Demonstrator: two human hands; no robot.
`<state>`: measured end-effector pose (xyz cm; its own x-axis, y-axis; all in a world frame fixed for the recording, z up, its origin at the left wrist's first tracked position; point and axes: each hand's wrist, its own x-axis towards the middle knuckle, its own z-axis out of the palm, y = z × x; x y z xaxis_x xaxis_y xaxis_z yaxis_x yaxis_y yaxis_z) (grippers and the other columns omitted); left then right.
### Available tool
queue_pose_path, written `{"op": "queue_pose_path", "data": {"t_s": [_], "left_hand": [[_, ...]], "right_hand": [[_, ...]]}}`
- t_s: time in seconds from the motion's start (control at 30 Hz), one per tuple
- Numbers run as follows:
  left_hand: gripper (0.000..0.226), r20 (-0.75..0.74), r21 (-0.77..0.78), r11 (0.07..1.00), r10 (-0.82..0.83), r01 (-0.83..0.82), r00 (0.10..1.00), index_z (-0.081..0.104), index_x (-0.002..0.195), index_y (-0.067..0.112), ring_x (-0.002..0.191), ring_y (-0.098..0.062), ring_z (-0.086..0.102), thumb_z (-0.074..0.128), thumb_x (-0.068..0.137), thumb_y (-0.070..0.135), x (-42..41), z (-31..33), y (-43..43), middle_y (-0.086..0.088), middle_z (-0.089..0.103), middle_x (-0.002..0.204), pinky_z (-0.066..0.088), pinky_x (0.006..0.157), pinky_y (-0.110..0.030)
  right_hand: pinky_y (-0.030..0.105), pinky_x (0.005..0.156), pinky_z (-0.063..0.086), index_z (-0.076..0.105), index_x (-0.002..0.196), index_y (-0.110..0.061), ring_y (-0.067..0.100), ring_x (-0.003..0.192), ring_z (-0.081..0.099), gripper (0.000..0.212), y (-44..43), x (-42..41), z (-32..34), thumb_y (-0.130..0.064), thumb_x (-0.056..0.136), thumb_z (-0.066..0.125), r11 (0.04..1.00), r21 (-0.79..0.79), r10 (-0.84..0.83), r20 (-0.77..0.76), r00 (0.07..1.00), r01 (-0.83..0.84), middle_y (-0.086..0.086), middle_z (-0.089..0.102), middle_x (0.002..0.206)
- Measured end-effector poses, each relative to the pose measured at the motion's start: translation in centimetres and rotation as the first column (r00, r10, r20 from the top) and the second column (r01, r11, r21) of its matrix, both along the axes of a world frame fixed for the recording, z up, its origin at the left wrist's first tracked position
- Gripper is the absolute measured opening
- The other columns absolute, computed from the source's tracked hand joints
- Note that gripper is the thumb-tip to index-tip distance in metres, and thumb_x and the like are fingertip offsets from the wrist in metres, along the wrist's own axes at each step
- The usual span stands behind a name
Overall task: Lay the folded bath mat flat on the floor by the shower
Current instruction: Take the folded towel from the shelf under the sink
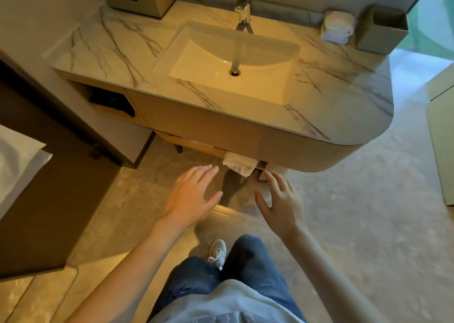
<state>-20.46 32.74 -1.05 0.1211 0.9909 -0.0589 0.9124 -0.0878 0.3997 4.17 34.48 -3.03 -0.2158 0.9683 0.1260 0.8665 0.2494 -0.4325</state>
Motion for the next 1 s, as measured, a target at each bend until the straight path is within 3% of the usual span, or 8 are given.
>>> {"op": "queue_pose_path", "data": {"t_s": [0.13, 0.53, 0.8, 1.0], "left_hand": [[0.061, -0.003, -0.005, 1.000, 0.006, -0.006, 1.000, 0.039, 0.149, 0.026, 0.142, -0.016, 0.033, 0.052, 0.094, 0.048, 0.9, -0.6, 0.8, 0.005, 0.042, 0.152, 0.030, 0.112, -0.037], [0.062, 0.081, -0.077, 0.997, -0.009, 0.015, 0.997, 0.050, 0.141, 0.022, 0.130, -0.019, 0.047, 0.043, 0.088, 0.054, 3.0, -6.4, 4.6, 0.002, 0.056, 0.139, 0.047, 0.101, -0.041], [0.062, 0.046, -0.087, 0.994, -0.060, 0.064, 0.997, 0.049, 0.141, 0.022, 0.121, -0.021, 0.052, 0.039, 0.091, 0.058, 2.1, -22.1, 9.1, -0.001, 0.058, 0.135, 0.047, 0.095, -0.036], [0.064, 0.107, -0.039, 0.999, -0.018, 0.022, 0.994, 0.049, 0.141, 0.019, 0.126, -0.022, 0.049, 0.037, 0.092, 0.057, 1.7, -36.9, 15.1, -0.002, 0.056, 0.136, 0.043, 0.103, -0.040]], "right_hand": [[0.044, 0.093, 0.052, 0.056, 0.133, -0.006, 0.029, 0.118, 0.057, 0.052, 1.3, 0.1, -0.4, -0.039, 0.093, 0.056, 1.000, 0.003, 0.017, -0.010, 1.000, -0.017, 0.012, 0.062, 0.128], [0.043, 0.094, 0.052, 0.056, 0.133, -0.008, 0.028, 0.118, 0.056, 0.052, 4.1, 1.3, -4.4, -0.043, 0.095, 0.047, 0.999, -0.029, -0.017, 0.005, 1.000, 0.017, 0.011, 0.063, 0.127], [0.041, 0.093, 0.049, 0.056, 0.132, -0.010, 0.029, 0.117, 0.056, 0.048, 8.4, 0.4, -20.3, -0.040, 0.094, 0.051, 0.998, -0.054, -0.041, 0.023, 0.999, 0.042, 0.011, 0.062, 0.129], [0.039, 0.088, 0.051, 0.057, 0.127, -0.015, 0.029, 0.112, 0.058, 0.042, 14.9, 0.7, -34.9, -0.041, 0.094, 0.051, 0.995, -0.066, -0.076, 0.065, 0.995, 0.080, 0.009, 0.063, 0.123]]}}
